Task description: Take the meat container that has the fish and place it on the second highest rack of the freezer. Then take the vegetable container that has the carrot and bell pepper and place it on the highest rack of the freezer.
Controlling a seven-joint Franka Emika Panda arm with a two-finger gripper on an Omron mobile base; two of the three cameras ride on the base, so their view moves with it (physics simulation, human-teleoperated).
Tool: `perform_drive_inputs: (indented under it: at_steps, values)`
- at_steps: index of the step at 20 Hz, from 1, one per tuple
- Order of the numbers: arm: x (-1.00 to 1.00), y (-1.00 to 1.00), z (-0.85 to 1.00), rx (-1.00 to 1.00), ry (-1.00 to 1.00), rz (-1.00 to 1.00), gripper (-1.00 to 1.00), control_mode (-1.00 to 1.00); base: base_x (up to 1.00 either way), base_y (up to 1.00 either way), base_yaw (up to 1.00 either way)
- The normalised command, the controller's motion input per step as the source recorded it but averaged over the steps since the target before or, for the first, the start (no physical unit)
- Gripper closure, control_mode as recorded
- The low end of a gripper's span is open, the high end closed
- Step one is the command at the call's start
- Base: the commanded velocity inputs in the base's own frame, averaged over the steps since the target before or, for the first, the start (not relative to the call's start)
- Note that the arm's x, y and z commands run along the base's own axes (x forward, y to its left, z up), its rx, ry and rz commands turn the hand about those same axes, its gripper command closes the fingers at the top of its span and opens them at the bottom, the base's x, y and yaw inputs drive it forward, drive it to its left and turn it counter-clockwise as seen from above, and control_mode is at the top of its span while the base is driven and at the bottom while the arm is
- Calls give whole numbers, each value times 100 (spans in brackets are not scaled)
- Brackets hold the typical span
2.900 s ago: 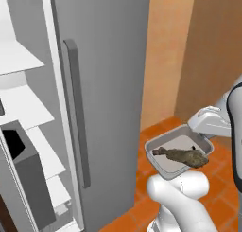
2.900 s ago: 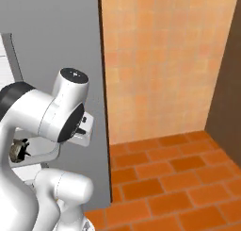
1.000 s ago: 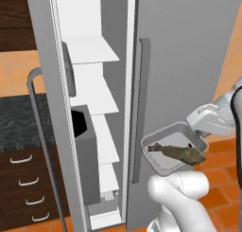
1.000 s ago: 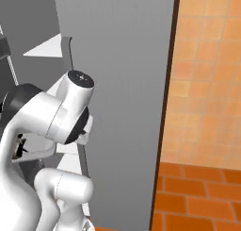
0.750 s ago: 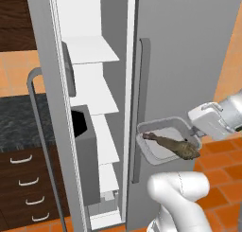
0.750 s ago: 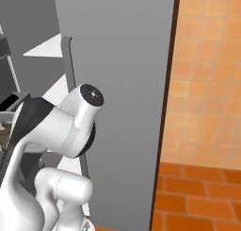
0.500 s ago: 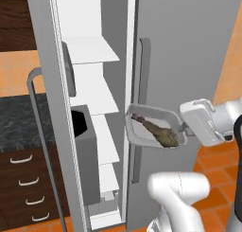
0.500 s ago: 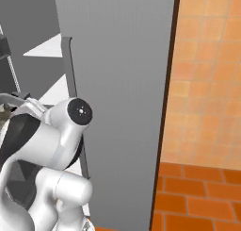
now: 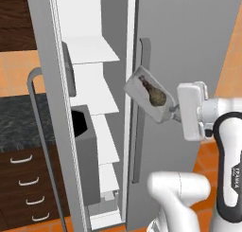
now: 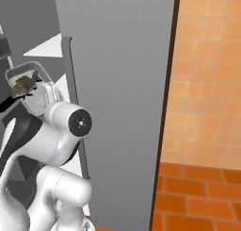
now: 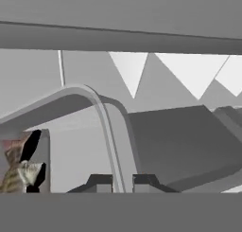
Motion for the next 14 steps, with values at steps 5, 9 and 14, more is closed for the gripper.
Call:
perform_drive_inputs:
  at_steps: [5, 9, 14]
  values:
    - [46, 35, -4, 0, 12, 15, 100, -100, 0, 0, 0]
    - [63, 53, 5, -9, 9, -12, 100, -100, 0, 0, 0]
    - [57, 45, 8, 0, 16, -33, 100, -100, 0, 0, 0]
